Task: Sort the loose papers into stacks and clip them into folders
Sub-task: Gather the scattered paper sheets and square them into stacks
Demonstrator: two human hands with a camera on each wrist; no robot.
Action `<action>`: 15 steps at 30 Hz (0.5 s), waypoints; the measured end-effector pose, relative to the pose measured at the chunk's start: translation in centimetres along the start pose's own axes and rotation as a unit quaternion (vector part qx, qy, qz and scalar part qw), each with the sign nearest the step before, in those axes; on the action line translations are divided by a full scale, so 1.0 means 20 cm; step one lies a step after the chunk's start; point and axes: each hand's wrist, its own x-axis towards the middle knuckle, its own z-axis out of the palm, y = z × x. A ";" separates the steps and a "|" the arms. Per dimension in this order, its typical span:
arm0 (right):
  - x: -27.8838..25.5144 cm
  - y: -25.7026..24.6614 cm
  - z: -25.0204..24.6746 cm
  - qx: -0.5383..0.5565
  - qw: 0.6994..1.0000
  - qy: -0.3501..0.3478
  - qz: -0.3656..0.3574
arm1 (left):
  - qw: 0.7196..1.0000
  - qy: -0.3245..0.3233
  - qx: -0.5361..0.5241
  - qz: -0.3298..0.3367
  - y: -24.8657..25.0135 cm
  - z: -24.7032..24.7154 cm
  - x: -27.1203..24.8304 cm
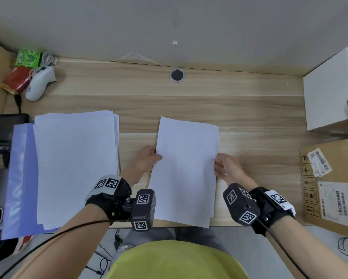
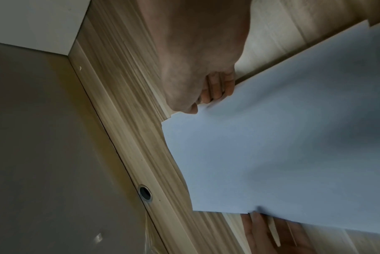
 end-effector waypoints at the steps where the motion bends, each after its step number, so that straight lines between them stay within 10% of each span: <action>1: 0.01 0.00 -0.01 0.001 1.000 -0.006 -0.001 | 1.000 0.003 0.002 0.005 0.00 0.01 -0.01; 15: 0.00 0.11 -0.09 -0.035 0.993 0.071 -0.084 | 0.990 -0.036 0.038 0.127 0.12 0.05 -0.06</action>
